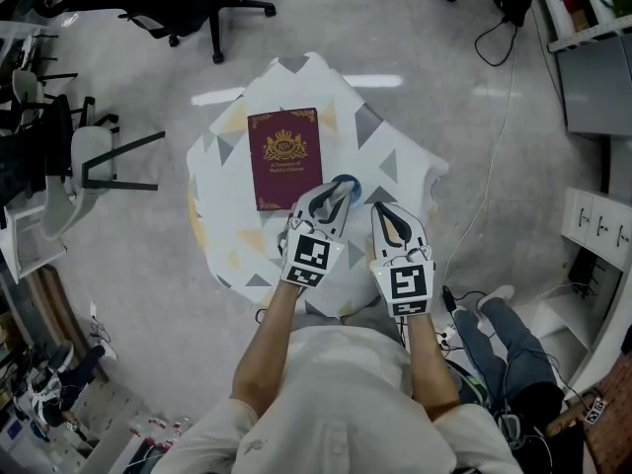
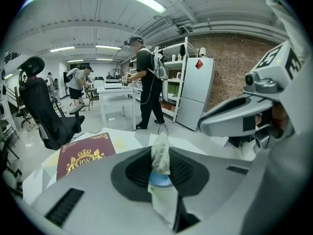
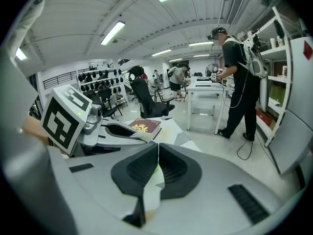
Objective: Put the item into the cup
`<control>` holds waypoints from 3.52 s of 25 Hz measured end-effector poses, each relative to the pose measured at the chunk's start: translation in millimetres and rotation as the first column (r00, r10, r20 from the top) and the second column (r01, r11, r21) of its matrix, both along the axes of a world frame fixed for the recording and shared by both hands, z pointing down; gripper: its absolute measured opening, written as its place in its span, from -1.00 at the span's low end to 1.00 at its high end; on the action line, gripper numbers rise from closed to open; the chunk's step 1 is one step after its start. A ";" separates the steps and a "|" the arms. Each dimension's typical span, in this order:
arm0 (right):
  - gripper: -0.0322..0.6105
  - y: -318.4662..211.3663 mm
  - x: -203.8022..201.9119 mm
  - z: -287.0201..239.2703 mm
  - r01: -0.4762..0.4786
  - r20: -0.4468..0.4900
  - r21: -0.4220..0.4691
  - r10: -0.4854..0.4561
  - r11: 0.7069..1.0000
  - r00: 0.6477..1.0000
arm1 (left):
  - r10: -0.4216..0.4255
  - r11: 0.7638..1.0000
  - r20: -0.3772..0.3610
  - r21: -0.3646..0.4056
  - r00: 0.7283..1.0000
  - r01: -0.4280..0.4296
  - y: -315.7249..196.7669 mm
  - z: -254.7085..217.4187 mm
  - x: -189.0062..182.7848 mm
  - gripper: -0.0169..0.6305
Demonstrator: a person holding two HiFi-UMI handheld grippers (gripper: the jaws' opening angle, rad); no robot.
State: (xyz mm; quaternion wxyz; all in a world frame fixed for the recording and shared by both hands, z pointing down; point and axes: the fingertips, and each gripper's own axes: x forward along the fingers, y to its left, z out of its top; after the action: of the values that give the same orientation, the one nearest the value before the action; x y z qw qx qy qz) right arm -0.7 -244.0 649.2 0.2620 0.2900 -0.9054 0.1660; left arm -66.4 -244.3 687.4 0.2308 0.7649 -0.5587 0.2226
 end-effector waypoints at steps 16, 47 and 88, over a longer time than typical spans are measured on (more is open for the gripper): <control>-0.87 3.8 0.3 5.0 -0.001 0.009 -0.013 0.001 1.000 1.000 | 0.002 0.999 0.020 -0.047 1.000 -0.001 4.8 16.7 4.4 -0.70; -0.87 2.4 2.1 5.1 -0.010 0.010 -0.012 0.011 1.000 1.000 | 0.020 0.994 0.047 -0.105 0.999 -0.015 4.2 23.3 6.2 -0.49; -0.87 27.0 6.7 -93.0 -0.093 0.040 0.188 0.087 0.978 0.995 | 0.045 0.977 0.002 0.209 0.999 -0.045 38.2 -127.9 -15.4 -0.71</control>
State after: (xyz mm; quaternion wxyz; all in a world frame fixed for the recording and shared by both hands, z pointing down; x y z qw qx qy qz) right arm 6.0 -217.0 556.2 0.2110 0.3515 -0.9071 0.0951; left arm -81.8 -206.1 559.5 0.1448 0.7977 -0.5611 0.1667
